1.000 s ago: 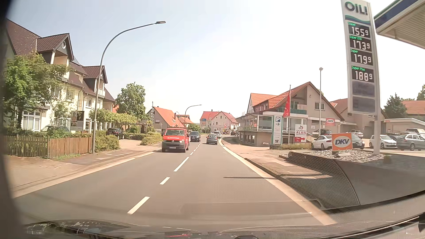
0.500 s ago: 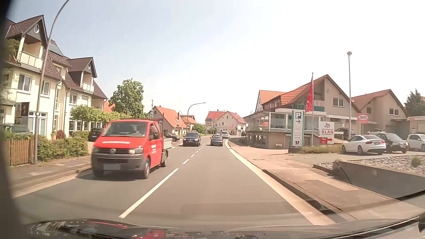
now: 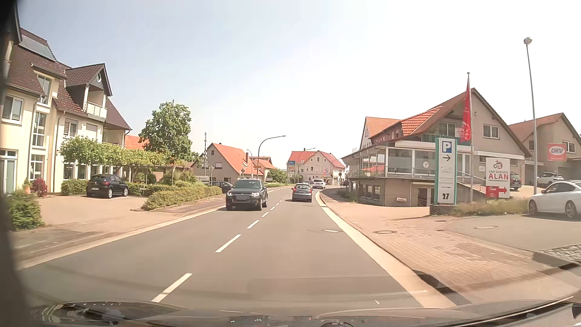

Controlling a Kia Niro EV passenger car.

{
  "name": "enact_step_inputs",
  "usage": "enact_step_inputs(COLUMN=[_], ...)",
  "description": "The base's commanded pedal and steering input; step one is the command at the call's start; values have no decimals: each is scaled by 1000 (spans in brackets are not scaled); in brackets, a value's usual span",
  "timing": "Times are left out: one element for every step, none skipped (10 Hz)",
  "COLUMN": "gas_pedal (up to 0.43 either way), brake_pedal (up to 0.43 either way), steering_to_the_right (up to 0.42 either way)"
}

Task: Follow the waypoints while adhering to traffic rules and regulations

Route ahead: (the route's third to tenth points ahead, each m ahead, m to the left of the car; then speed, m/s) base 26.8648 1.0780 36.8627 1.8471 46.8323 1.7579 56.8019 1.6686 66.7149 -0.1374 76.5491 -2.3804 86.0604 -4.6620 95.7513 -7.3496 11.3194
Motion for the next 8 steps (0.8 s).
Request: enact_step_inputs(gas_pedal=[0,0,0,0,0,0,0,0], brake_pedal=[256,256,262,262,274,280,287,293], steering_to_the_right=[-12,-11,-11,-10,-9,-9,-8,-8])
